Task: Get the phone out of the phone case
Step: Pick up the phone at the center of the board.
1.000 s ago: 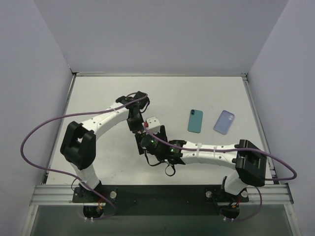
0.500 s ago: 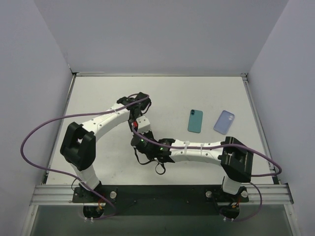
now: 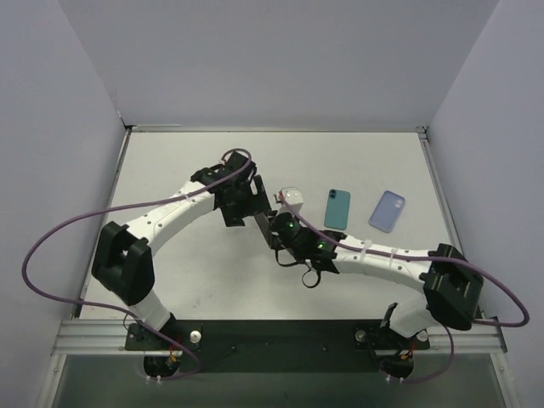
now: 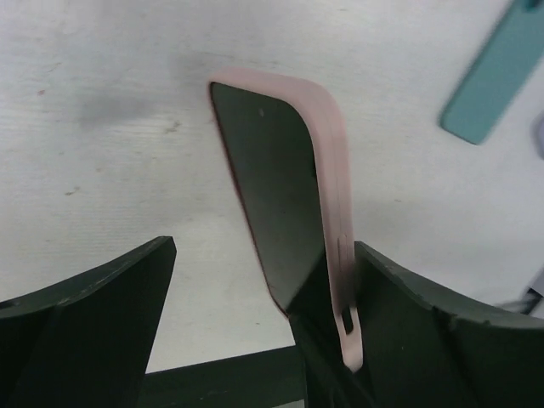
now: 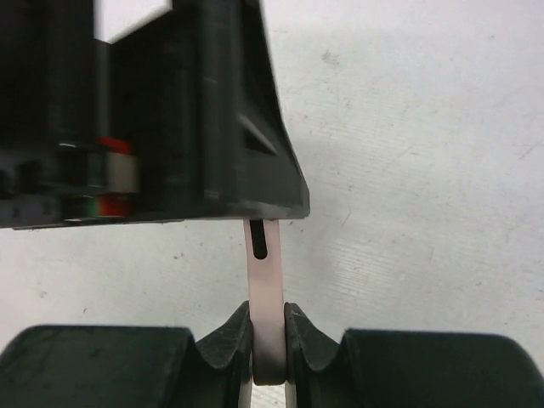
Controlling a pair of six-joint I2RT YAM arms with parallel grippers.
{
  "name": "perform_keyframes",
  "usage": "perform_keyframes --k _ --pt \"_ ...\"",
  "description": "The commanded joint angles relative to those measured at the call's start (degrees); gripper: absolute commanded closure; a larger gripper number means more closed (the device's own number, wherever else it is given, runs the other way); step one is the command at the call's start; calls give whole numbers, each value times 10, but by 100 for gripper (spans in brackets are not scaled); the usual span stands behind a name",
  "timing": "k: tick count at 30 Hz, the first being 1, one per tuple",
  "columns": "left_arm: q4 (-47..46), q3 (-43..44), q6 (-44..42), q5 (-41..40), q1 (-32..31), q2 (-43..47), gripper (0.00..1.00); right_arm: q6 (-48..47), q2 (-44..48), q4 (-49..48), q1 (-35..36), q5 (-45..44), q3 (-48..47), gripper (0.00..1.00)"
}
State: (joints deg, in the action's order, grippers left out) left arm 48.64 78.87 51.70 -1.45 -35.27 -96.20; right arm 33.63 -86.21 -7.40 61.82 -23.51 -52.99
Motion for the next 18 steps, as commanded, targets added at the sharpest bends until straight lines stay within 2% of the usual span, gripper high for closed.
perform_keyframes --k 1,4,7,8,11,12,15,17,18 --pt "-61 -28 -37 77 30 85 6 27 90 7 -80 25 59 100" --pt "-124 -71 -42 140 58 117 5 27 138 3 -131 71 84 100" --pt "-229 -131 -32 228 99 157 4 49 186 -40 -214 205 111 100" --pt "-259 -174 -26 250 111 175 4 73 193 -56 -240 286 132 100" --pt "-367 -247 14 316 143 217 4 110 209 -118 -316 397 169 100" --pt "-434 -269 28 339 149 228 4 134 210 -137 -341 421 177 100" --pt "-573 -334 78 377 161 253 4 181 208 -202 -366 495 195 100" --pt "-632 -354 111 401 162 244 4 207 200 -248 -375 520 199 100" --pt "-690 -373 123 420 162 239 3 221 197 -264 -378 543 207 100"
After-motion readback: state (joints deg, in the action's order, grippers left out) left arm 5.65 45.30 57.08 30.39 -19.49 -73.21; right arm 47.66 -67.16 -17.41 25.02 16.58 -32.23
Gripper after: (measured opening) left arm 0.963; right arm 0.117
